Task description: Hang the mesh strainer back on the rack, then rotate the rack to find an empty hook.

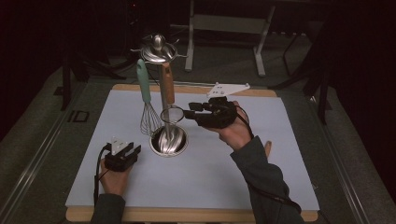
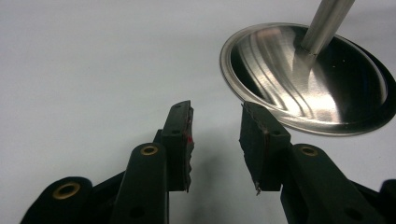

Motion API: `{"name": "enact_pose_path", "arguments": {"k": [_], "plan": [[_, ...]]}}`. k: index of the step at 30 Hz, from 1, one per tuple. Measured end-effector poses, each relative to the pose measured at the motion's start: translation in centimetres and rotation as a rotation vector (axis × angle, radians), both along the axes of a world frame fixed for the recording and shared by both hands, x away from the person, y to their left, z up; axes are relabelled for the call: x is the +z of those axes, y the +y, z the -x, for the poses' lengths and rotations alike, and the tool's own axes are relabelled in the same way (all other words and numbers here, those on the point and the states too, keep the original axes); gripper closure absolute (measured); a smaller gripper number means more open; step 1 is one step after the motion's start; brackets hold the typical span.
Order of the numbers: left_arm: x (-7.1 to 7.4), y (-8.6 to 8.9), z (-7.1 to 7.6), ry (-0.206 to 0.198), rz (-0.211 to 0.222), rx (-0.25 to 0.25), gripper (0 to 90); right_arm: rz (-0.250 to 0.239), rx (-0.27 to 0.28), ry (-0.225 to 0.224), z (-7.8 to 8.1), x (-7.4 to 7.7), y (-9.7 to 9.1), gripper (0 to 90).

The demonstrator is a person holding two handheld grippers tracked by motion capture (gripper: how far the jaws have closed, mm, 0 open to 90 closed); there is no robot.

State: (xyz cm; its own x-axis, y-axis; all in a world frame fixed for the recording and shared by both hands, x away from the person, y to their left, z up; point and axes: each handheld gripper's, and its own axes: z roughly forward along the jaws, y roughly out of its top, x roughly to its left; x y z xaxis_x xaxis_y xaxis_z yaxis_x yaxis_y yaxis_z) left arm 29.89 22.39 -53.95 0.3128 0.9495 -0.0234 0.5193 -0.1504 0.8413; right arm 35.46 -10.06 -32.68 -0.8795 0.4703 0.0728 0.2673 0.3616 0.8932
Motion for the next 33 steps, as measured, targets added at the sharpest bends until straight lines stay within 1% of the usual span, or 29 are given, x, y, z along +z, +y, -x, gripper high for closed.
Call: {"name": "enact_pose_path", "arguments": {"k": [2, 5, 9, 11, 12, 14, 17, 18, 20, 21, 27, 33], "plan": [[0.0, 0.0, 0.0, 0.001, 0.001, -0.001, 64.4, 0.006, -0.002, 0.001, 0.0, -0.2, -0.1, 62.5], [0.0, 0.1, 0.0, 0.003, 0.004, -0.002, 64.6, 0.030, -0.010, -0.002, 0.0, -0.5, -0.2, 62.6], [0.0, 0.2, 0.0, -0.002, 0.015, 0.002, 66.4, 0.048, -0.018, -0.006, 0.1, -1.1, -0.3, 62.4], [0.0, 0.2, 0.1, -0.005, 0.020, 0.002, 67.9, 0.065, -0.022, -0.012, 0.3, -1.4, -0.4, 62.2], [0.0, 0.2, 0.1, -0.005, 0.020, 0.002, 69.0, 0.065, -0.022, -0.012, 0.3, -1.4, -0.4, 62.2], [0.1, 0.1, 0.1, -0.010, 0.012, 0.003, 70.4, 0.093, -0.038, -0.012, 0.4, -2.1, -0.8, 61.9], [0.1, 0.1, 0.2, -0.016, 0.008, 0.000, 72.7, 0.109, -0.049, -0.002, 0.4, -2.7, -1.2, 61.7], [0.1, 0.1, 0.2, -0.019, 0.013, 0.001, 73.5, 0.106, -0.052, 0.001, 0.4, -2.9, -1.4, 61.6], [0.2, 0.2, 0.3, -0.021, 0.045, -0.005, 74.9, 0.104, -0.058, 0.006, 0.4, -3.3, -1.7, 61.4], [0.2, 0.2, 0.4, -0.024, 0.049, -0.005, 75.6, 0.106, -0.063, 0.010, 0.4, -3.5, -1.9, 61.3], [1.1, 0.4, 0.9, -0.062, 0.087, -0.016, 80.4, 0.112, -0.079, 0.027, 0.5, -4.4, -2.9, 61.1], [2.5, 0.6, 1.5, -0.108, 0.107, -0.018, 82.1, 0.118, -0.099, 0.045, 0.8, -5.4, -4.2, 60.6]]}}
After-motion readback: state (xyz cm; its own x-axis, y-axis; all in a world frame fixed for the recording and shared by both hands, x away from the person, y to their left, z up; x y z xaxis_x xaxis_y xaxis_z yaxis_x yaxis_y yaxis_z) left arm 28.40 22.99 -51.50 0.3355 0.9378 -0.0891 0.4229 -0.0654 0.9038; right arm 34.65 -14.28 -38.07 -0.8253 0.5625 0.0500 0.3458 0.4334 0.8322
